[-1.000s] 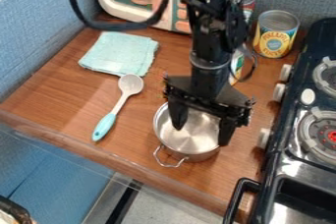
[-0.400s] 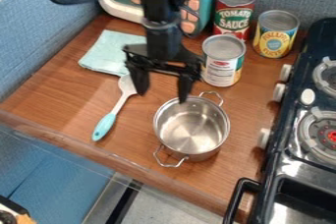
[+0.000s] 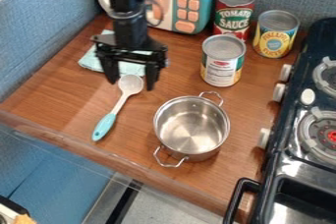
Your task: Moved the blue spoon between the blue cloth and the can
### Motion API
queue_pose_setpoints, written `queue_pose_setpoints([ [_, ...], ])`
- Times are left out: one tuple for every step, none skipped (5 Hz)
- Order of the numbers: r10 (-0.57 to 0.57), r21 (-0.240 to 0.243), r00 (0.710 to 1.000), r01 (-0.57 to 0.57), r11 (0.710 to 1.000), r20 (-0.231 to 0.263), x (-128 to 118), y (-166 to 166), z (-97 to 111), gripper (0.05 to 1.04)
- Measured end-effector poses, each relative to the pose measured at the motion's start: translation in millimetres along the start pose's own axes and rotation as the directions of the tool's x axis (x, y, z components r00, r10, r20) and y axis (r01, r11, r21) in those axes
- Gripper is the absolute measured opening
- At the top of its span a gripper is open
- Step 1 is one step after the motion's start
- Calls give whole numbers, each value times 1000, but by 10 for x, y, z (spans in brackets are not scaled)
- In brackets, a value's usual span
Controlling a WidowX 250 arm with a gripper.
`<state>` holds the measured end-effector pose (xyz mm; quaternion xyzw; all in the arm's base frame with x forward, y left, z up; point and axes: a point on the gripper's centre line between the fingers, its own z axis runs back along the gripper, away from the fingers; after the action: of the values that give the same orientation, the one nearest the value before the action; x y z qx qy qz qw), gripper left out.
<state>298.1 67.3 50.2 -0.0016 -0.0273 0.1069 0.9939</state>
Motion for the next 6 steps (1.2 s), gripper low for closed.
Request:
queue_pose_setpoints([
  [11, -17, 999, -11, 1000, -39, -85, 239, -180, 1001],
  [-6, 8, 997, 7, 1000, -74, -270, 294, -310, 1001],
  [-40, -13, 991, 39, 999, -130, -499, 297, -425, 1001],
  [-31, -7, 992, 31, 1000, -118, -609, 296, -477, 1001],
  [-21, -4, 995, 21, 1000, -100, -569, 300, -524, 945],
  [-11, 1, 995, 11, 1000, -101, -523, 343, -533, 654],
])
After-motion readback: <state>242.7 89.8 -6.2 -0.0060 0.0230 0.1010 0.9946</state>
